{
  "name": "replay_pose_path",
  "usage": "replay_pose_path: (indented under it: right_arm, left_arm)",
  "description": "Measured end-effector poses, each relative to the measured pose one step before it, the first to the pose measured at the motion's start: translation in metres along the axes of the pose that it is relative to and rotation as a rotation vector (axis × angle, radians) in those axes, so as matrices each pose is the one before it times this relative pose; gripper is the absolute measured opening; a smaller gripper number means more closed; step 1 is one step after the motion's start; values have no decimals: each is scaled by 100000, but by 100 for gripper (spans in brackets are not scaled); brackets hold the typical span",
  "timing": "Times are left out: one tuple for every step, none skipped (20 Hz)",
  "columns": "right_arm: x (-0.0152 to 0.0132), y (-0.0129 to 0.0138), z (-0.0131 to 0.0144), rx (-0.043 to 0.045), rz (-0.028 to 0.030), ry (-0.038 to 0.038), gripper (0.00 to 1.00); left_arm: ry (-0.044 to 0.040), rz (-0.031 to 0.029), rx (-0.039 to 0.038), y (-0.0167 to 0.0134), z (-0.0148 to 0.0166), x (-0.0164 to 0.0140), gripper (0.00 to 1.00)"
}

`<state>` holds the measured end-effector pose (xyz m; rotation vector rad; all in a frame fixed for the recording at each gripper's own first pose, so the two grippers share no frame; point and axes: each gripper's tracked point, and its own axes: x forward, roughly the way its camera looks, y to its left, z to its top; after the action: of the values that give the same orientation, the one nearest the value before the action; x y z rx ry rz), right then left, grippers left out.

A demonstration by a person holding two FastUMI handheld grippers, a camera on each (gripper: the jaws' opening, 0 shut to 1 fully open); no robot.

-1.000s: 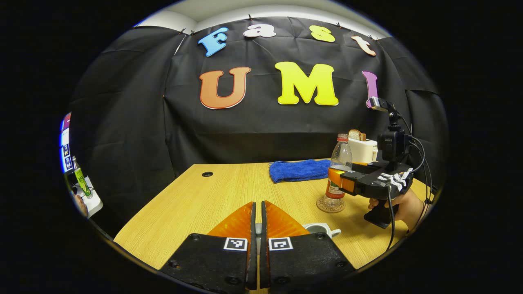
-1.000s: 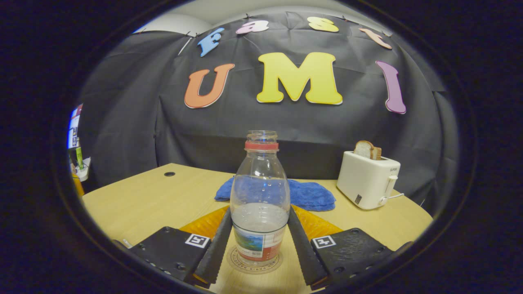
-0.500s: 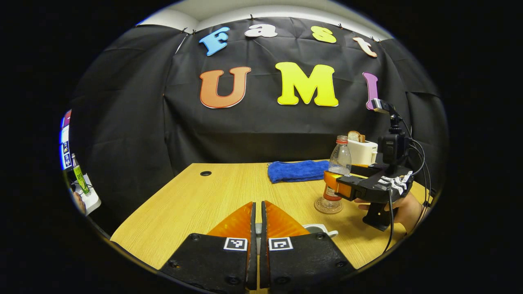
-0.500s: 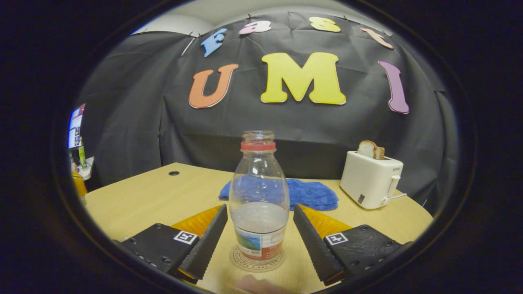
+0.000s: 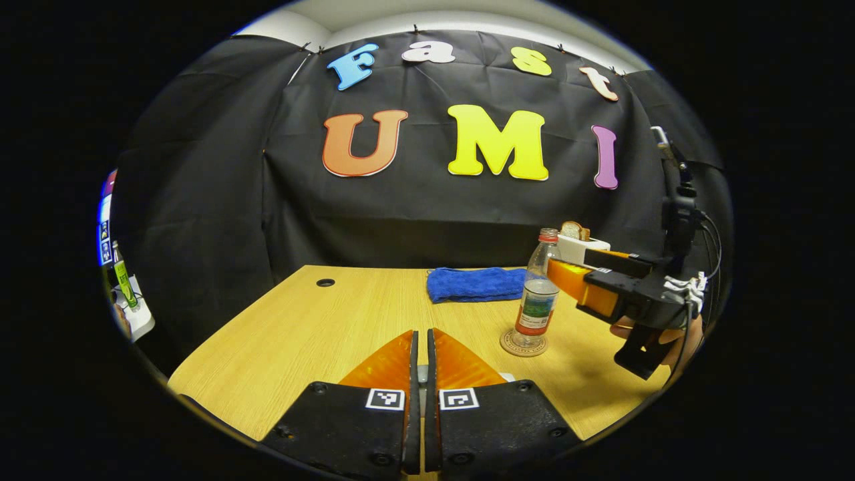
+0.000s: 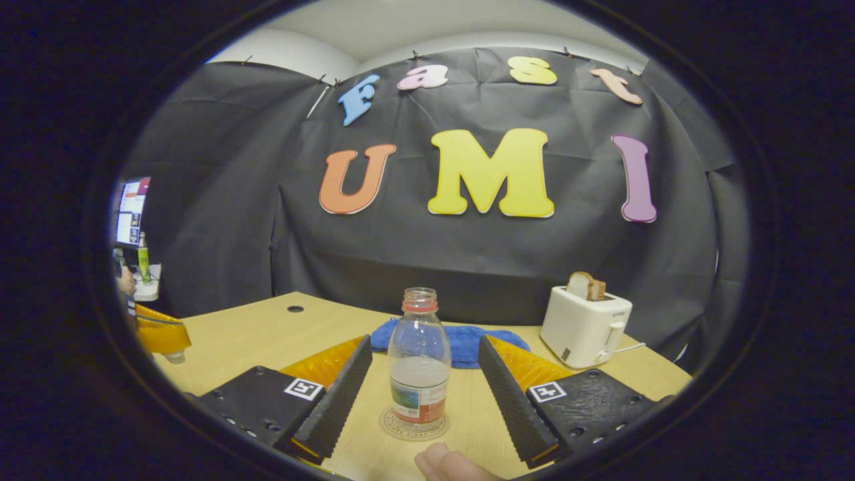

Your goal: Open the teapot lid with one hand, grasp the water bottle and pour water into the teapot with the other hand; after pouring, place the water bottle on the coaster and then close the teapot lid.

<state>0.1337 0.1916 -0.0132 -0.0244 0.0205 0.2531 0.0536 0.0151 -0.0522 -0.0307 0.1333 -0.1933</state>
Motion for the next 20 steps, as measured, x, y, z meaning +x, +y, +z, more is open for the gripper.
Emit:
replay_pose_path:
  right_arm:
    - [-977,-573,419,-376,-567,-934,95]
    - [-898,-827,-55,-1150,-1846,769,95]
    - [-902,-697,-82,-1204,-842,184,95]
    - [-778,-679,87,-879,-1341,-477,94]
    - [-791,-893,-27,-892,-1609,-890,98]
    - [-979,-1144,26,-481,-2087,-1434,98]
    - [-894,-1129,-28,-411,-2398,-1624,98]
    - [-587,-939,-56,-325,-2155,-1415,96]
    - [-560,-868,-167,-281,-1971,-830,96]
    - [-624,-844,-331,17,-1640,-165,96]
    - [-586,-520,-221,176,-886,-477,98]
    - [-476,-461,-127,46,-895,-633,98]
    - [-513,-399,-166,-322,-185,-348,98]
    - [-486,-211,-341,-629,253,309,95]
    - [-414,-248,-298,-276,-234,315,98]
    - [-266,-244,-245,-185,86,-167,95]
    - [-222,-19,-42,92,935,-684,98]
    - [-178,-154,-173,508,19,-121,98]
    - [24,-173,-324,605,-108,483,95]
    - [163,-42,-332,618,150,554,98]
  left_arm:
    - [-95,-409,-1224,-162,-172,46,5]
    - [186,-1536,-786,-521,-207,97,5]
    - [200,-1455,-682,-681,-94,120,5]
    - [381,-949,-334,-348,-190,133,5]
    - [429,-643,-80,-276,-245,156,5]
    - [368,-804,331,-277,-323,175,5]
    - [212,-515,-6,-164,-382,271,5]
    - [914,-1016,-937,-389,-357,493,5]
    - [1676,-2256,-2085,-591,-665,528,5]
    - [1272,-2728,-1563,-849,-623,466,5]
    - [1076,-2087,-788,-756,-581,262,5]
    - [629,-615,82,-476,-491,349,5]
    - [410,379,76,-61,-334,426,5]
    - [-597,671,-323,-62,-128,326,5]
    - [-1040,387,73,-19,8,255,5]
    - [-753,198,522,-61,-41,126,5]
    - [-1015,188,918,-96,25,118,5]
    - [-1092,580,357,163,104,89,5]
    - [-735,10,-535,47,33,214,5]
    - [-1100,-942,-1444,-224,25,188,5]
